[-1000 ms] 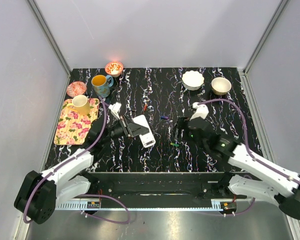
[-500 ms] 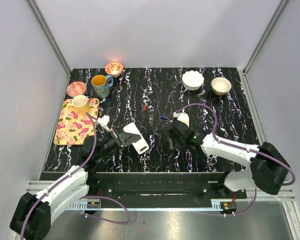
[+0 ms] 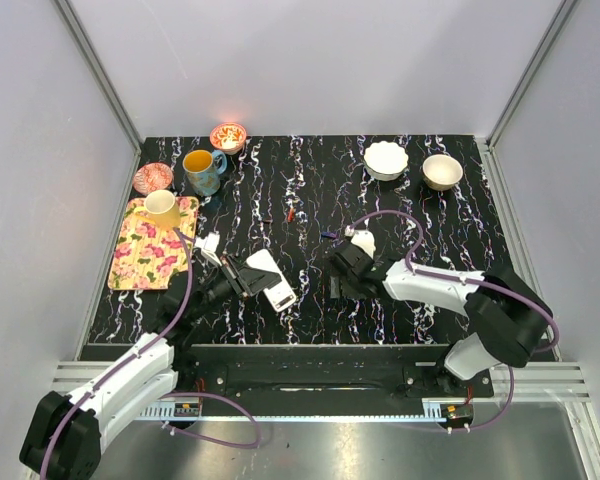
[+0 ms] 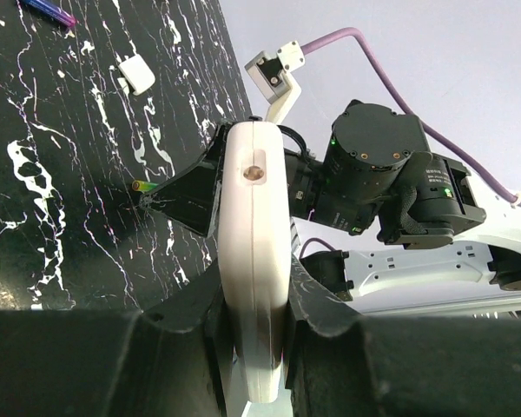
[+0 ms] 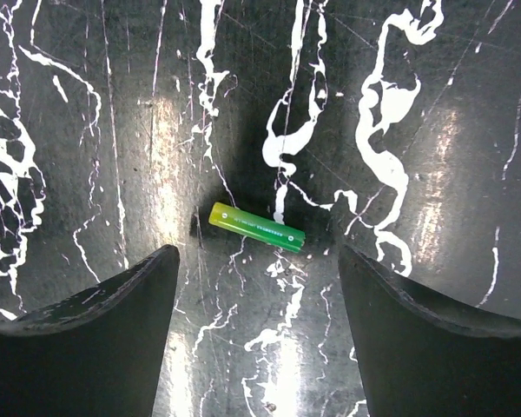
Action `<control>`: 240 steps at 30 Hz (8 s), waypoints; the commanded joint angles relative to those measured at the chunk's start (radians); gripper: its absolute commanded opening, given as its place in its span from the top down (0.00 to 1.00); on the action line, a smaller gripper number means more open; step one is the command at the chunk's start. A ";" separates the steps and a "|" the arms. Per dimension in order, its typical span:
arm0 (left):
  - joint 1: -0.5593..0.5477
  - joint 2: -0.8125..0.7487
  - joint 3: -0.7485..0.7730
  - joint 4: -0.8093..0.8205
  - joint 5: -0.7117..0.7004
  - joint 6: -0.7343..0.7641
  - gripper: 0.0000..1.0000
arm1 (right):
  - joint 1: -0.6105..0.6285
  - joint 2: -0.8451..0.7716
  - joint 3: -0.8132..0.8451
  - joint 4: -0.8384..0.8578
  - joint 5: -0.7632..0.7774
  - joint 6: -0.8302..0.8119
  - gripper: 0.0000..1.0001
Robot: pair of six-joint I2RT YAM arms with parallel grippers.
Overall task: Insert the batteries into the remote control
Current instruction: Pick up the battery from the center of the board, then load the battery into the remote control.
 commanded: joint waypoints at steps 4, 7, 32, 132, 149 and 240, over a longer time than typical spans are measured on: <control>0.006 0.005 0.058 0.029 -0.012 0.031 1.00 | -0.009 0.050 0.047 0.036 0.021 0.107 0.25; 0.006 0.005 0.063 0.021 -0.013 0.034 1.00 | -0.009 0.064 0.047 0.030 0.039 0.123 0.28; 0.006 0.031 0.069 0.023 -0.020 0.034 1.00 | -0.017 0.084 0.035 0.020 0.039 0.143 0.58; -0.095 0.752 0.230 1.009 0.106 -0.281 1.00 | 0.347 0.202 0.882 -0.711 0.206 -0.338 0.93; -0.095 0.755 0.223 1.012 0.100 -0.279 1.00 | 0.348 0.167 0.889 -0.711 0.216 -0.344 0.60; -0.097 0.586 0.149 1.021 -0.135 -0.212 1.00 | -0.026 -0.583 -0.154 0.493 -0.338 0.367 0.27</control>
